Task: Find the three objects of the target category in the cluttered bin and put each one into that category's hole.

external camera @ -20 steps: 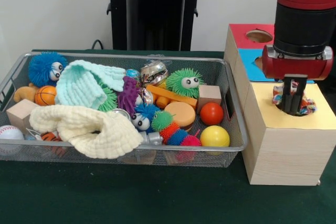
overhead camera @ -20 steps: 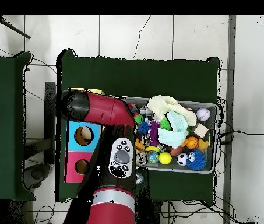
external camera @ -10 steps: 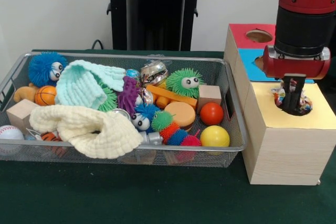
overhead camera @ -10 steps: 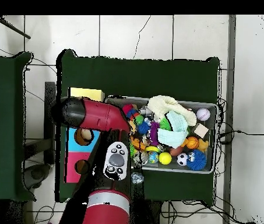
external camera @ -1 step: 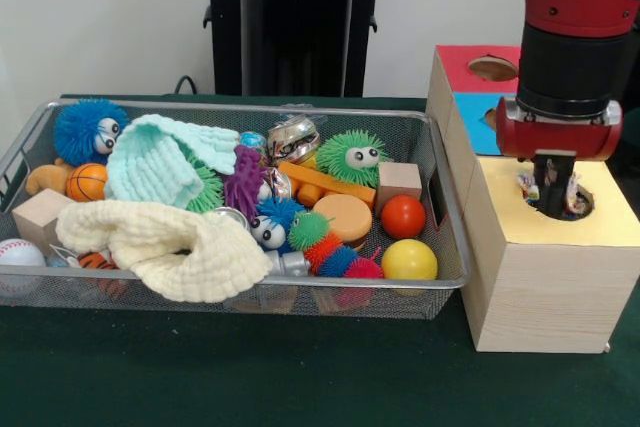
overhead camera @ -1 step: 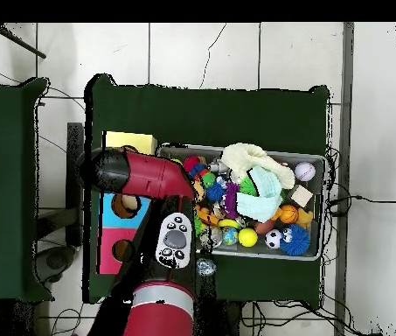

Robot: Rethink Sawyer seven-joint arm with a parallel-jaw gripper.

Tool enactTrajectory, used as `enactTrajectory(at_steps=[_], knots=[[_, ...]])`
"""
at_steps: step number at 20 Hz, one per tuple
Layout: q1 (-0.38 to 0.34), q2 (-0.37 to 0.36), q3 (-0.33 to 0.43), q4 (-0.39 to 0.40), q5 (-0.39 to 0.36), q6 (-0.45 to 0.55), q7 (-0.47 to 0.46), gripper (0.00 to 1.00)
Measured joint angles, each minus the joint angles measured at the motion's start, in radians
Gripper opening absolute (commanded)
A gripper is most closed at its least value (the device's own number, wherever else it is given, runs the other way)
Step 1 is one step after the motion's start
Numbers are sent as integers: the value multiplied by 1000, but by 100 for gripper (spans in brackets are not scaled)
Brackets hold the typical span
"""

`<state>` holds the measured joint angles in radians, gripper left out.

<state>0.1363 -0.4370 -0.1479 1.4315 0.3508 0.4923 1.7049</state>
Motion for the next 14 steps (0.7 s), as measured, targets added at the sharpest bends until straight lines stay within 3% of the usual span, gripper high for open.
enactTrajectory(at_steps=[3,9,14], knots=[[2,13,0,2,0,-31,0,0],[20,53,-7,9,0,-186,0,0],[32,56,-20,16,0,-229,0,0]])
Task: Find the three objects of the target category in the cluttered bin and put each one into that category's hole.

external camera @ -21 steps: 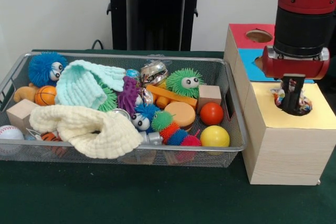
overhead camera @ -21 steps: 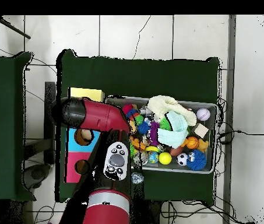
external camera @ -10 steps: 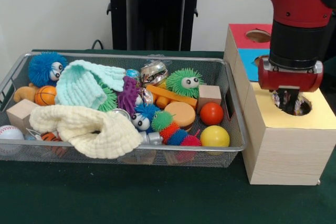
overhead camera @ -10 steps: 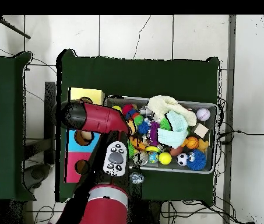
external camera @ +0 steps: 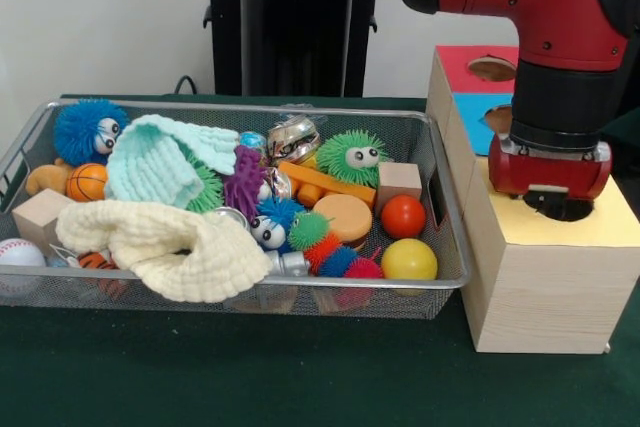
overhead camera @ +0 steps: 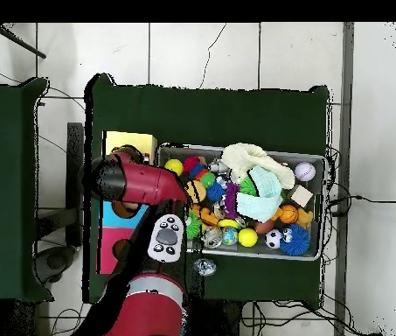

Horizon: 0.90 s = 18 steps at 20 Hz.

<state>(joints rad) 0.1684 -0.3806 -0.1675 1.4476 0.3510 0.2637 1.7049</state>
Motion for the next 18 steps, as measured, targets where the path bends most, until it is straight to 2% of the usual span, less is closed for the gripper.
enactTrajectory(at_steps=[5,7,13,14,16,17,18], knots=[[9,-7,-14,6,0,39,0,0],[16,-22,-19,5,1,97,0,0],[24,-97,-43,-13,0,316,0,0],[24,-124,-51,-19,-1,389,0,0],[23,-143,-58,-20,-1,448,0,0],[20,-161,-65,-20,-1,511,0,0],[19,-166,-67,-20,-1,525,0,0]])
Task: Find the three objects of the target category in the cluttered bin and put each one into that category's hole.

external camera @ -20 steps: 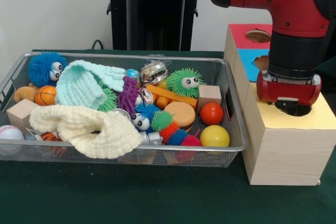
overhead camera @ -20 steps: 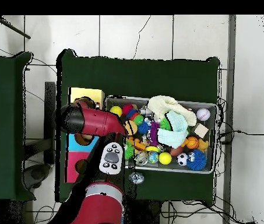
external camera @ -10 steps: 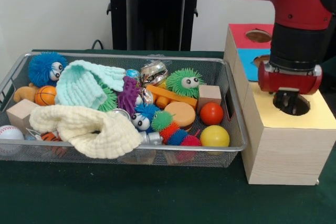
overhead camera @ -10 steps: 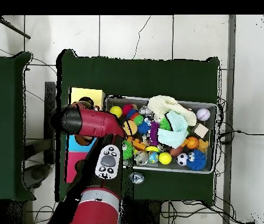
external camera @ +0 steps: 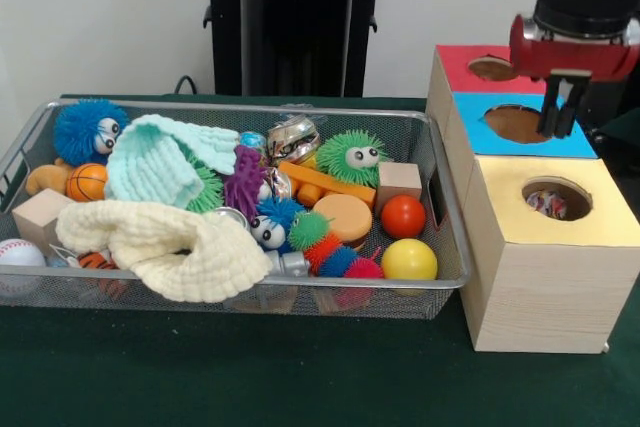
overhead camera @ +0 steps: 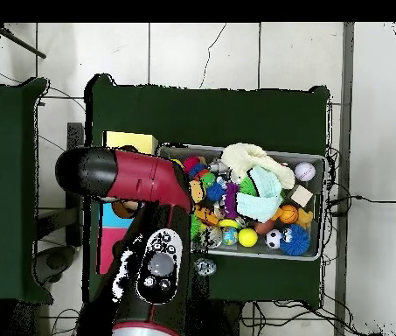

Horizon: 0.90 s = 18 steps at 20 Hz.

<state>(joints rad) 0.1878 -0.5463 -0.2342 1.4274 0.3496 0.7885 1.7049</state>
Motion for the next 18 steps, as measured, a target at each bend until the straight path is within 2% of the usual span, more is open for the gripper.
enactTrajectory(at_steps=[1,5,10,15,18], knots=[[-9,-19,-6,-1,0,75,0,0],[-29,-41,-10,-4,-15,147,0,0],[-77,-64,-5,-1,-61,109,0,0],[-172,-72,21,21,-149,-109,0,0],[-242,-71,41,39,-237,-266,0,0]])
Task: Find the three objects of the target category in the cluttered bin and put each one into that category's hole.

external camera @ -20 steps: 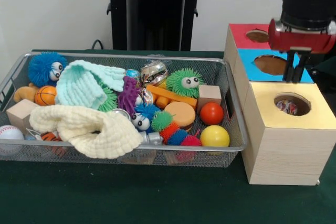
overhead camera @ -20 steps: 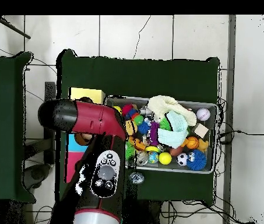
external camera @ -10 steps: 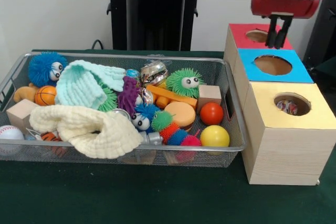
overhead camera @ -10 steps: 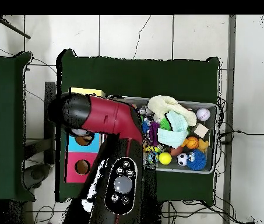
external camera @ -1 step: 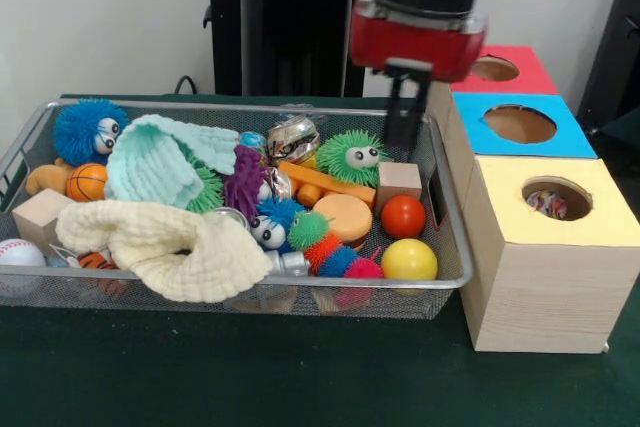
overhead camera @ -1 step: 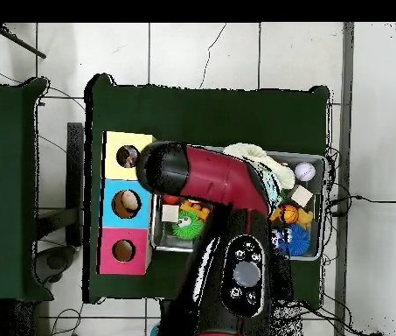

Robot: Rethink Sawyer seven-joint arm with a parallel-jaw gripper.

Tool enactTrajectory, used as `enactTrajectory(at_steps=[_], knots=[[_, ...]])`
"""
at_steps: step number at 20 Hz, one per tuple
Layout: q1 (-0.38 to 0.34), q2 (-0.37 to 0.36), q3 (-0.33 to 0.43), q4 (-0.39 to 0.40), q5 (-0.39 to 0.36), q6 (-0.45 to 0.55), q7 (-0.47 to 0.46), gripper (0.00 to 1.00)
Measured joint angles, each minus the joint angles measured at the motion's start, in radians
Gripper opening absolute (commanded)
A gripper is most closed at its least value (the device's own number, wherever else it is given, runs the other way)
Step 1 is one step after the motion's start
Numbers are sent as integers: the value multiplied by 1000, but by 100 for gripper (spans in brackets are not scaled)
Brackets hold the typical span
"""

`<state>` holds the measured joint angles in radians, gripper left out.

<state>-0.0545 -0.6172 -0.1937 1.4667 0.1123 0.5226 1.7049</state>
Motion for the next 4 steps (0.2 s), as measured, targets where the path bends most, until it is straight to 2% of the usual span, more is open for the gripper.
enactTrajectory(at_steps=[2,4], knots=[[-45,1,15,10,-54,-82,0,0],[-74,1,30,15,-81,-114,0,0]])
